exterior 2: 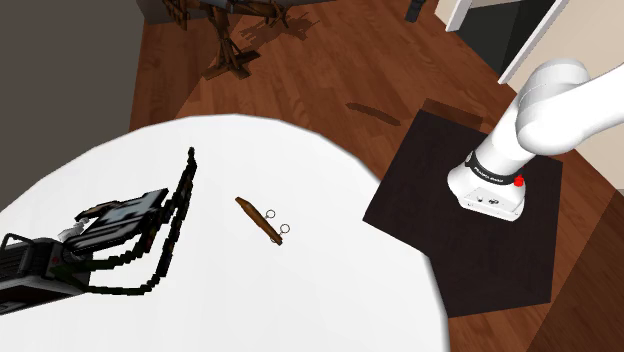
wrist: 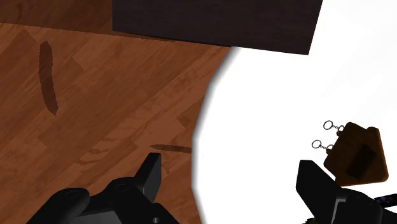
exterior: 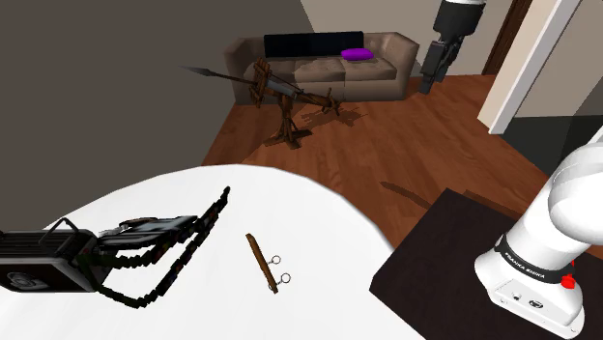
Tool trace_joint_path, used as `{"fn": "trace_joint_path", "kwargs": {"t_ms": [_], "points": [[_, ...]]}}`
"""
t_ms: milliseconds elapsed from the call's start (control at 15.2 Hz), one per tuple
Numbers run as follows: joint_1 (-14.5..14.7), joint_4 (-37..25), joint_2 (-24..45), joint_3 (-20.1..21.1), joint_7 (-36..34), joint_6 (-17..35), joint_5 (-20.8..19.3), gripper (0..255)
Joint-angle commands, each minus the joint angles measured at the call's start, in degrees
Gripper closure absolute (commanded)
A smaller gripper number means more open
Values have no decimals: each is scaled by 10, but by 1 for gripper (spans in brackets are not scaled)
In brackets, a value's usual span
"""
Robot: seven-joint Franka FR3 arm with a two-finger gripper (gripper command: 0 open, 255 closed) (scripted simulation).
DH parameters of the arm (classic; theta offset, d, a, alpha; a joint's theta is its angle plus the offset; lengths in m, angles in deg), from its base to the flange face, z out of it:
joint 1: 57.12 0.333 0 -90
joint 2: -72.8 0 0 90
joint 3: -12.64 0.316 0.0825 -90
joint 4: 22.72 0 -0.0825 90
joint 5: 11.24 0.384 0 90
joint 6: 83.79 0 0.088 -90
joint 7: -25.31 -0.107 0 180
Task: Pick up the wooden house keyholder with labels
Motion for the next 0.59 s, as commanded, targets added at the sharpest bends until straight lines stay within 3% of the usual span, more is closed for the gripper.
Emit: {"fn": "trace_joint_path", "kwargs": {"t_ms": [0,528], "points": [[0,0,0,0,0,0,0,0],[24,91,-4,105,-121,127,49,0]]}}
